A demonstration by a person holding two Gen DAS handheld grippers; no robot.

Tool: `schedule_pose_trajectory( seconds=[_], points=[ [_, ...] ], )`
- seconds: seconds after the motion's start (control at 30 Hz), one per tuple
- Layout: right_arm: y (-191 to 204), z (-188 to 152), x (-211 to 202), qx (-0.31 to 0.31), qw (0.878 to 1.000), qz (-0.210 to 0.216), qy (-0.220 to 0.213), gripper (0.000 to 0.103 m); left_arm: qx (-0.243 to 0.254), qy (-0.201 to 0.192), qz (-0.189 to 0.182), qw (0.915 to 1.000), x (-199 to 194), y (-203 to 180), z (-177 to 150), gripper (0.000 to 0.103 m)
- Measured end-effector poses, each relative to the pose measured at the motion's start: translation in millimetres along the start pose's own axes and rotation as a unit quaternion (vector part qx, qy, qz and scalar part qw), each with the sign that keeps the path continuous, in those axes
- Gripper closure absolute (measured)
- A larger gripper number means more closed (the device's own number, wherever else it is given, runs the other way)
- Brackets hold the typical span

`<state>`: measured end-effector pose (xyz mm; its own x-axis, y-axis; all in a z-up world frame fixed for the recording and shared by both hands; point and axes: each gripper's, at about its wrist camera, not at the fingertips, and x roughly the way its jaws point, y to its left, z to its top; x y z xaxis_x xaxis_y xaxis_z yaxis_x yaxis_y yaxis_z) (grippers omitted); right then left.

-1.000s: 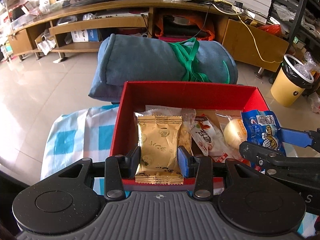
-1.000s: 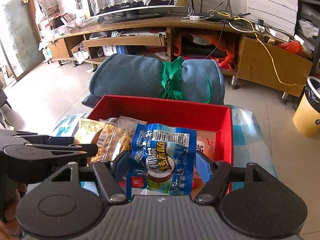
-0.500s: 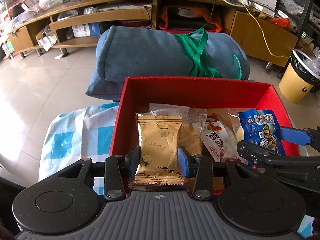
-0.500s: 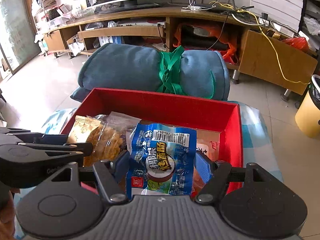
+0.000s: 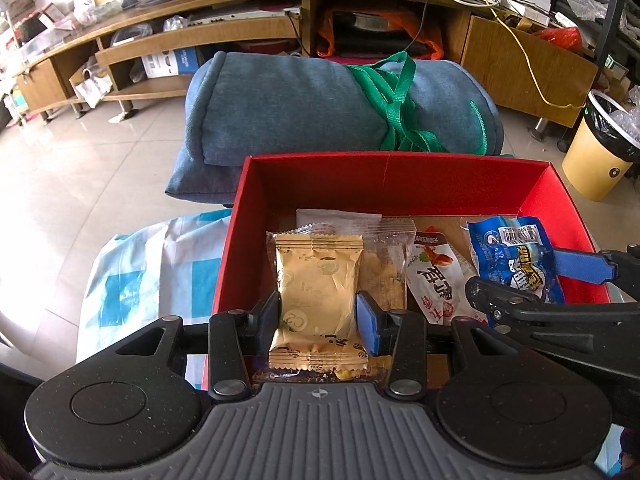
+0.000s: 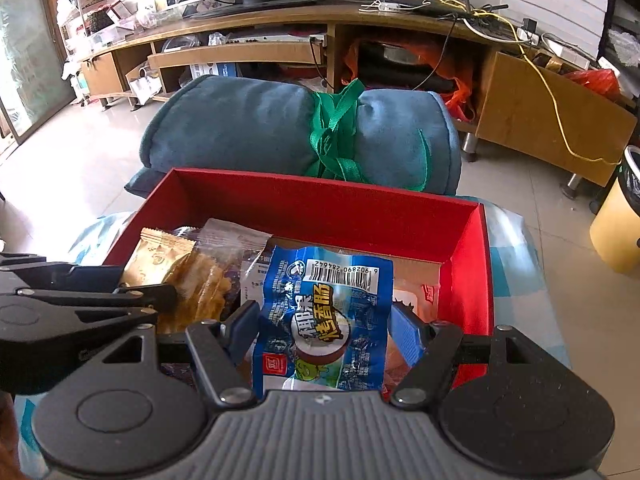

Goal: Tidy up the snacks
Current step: 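Carry the gold packet with the left tool while the right tool carries the blue packet over the box, then open the left tool to drop the gold packet while the right tool drops the blue packet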

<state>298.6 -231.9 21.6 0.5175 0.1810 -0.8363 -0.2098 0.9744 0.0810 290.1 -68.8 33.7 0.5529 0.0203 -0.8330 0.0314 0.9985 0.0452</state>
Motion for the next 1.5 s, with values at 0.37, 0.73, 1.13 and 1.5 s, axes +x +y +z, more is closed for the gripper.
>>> schedule_pose_trajectory(
  seconds=[0.37,0.73,1.13,1.5],
  points=[
    [-4,0,5,0.002,1.000,-0.005,0.009,0.038,-0.002,-0.001,0.006,1.0000,0,0,1,0.036],
    [-7,3,-9,0.005,1.000,-0.004,-0.014,0.038,-0.017,-0.014,-0.002,0.9997,-10,5,5,0.028],
    [-20,-3,-34,0.022,0.999,-0.008,-0.025,0.038,-0.008,-0.019,-0.029,0.9994,-27,3,-5,0.023],
    [-31,-39,-61,0.038,0.999,-0.022,0.004,0.037,-0.001,-0.006,-0.064,0.9980,-43,-9,-28,0.021]
  ],
)
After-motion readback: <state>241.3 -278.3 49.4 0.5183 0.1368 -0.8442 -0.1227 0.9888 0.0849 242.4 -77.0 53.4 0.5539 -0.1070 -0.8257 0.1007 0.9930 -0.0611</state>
